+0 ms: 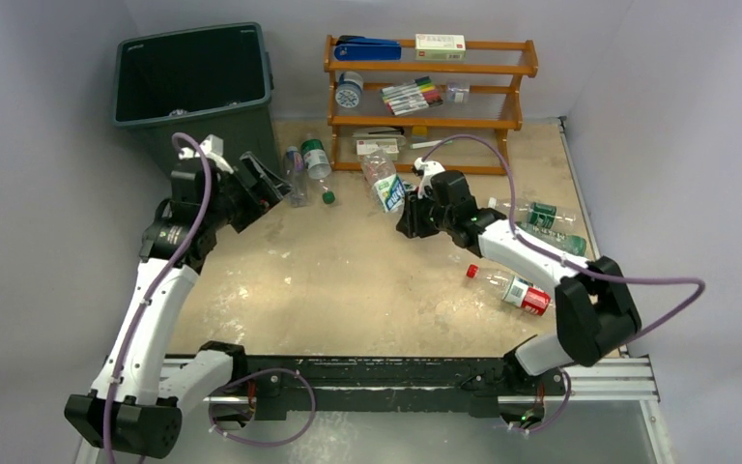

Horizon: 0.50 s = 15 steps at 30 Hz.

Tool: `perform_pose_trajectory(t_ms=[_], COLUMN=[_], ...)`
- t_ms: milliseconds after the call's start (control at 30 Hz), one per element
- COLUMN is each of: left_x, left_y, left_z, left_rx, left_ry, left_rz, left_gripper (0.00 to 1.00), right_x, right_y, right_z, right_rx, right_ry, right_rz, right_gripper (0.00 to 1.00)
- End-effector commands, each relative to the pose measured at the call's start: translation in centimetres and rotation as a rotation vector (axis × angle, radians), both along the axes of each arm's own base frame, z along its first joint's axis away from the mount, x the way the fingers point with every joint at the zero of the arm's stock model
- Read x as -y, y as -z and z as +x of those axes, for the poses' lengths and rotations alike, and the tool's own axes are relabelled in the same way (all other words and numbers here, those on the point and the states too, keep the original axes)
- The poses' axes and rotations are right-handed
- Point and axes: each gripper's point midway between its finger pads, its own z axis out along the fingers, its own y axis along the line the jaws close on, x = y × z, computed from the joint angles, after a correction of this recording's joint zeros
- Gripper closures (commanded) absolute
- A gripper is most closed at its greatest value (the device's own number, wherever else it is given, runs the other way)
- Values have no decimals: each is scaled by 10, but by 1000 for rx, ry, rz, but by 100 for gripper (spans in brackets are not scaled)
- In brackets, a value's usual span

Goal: Put the plastic bottles in the bin
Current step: Pick up the plastic bottle at the center of the board.

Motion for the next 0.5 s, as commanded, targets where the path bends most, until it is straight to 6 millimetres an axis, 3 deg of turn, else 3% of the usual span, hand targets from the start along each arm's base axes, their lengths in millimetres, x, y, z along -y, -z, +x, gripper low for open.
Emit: perform_pose_trajectory(t_ms=[0, 133, 167, 233, 467], left_x=[38, 76, 88, 105, 146], left_y=[-22, -24, -25, -23, -21], left_z=[15, 17, 15, 15, 17], left_rx=[104, 132, 138, 143, 159], left_ry=[35, 74, 93, 111, 139], left_rz=[-93, -106, -103, -101, -107], left_gripper=[12, 12, 12, 12, 11], right_x=[-11, -20, -24, -27, -37], right_y=[-36, -55, -73, -85, -115], right_z=[-14, -29, -26, -31, -52], right_rx=[15, -2, 24, 30, 40], right_ry=[-42, -85, -96, -109, -149], right_rz=[107, 181, 209, 236, 311], right_gripper=[73, 72, 72, 72, 72])
